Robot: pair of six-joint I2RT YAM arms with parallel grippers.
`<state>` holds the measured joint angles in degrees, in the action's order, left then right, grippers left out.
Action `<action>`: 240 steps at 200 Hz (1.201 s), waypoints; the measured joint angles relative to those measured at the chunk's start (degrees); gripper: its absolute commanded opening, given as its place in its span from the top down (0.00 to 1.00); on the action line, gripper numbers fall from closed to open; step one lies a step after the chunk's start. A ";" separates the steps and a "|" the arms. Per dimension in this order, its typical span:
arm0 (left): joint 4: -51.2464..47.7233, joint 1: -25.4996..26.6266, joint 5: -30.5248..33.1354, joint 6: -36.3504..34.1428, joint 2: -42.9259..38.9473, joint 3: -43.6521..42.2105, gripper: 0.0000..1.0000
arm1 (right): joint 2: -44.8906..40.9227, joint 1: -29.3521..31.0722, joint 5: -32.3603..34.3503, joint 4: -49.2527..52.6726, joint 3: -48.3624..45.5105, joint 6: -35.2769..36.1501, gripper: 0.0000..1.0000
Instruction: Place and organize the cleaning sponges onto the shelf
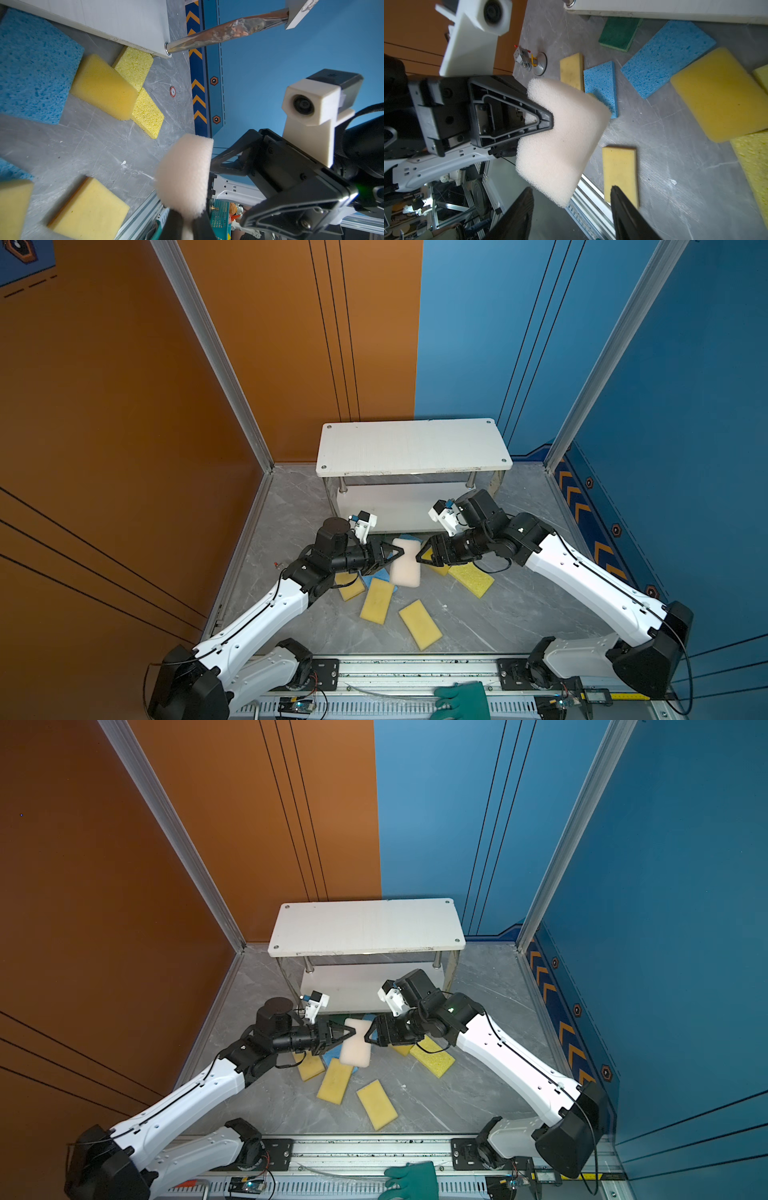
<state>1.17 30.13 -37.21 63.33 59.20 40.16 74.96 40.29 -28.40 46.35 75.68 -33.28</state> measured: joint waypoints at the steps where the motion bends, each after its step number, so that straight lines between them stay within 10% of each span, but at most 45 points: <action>1: 0.02 -0.02 0.04 0.02 -0.04 0.00 0.91 | -0.20 -0.11 0.13 0.02 0.00 0.02 0.34; 84: 14.40 -3.72 3.15 13.20 -4.59 -6.01 0.91 | -15.15 -1.75 1.53 -24.65 -19.74 -20.63 0.21; 240: 26.49 -7.74 2.21 26.80 -6.51 -8.68 0.90 | -6.80 8.09 1.27 -41.90 -20.35 -27.23 0.29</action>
<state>27.66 22.39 -35.00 90.13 52.69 31.48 68.16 48.38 -27.14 4.45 55.33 -60.51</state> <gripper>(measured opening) 0.099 0.719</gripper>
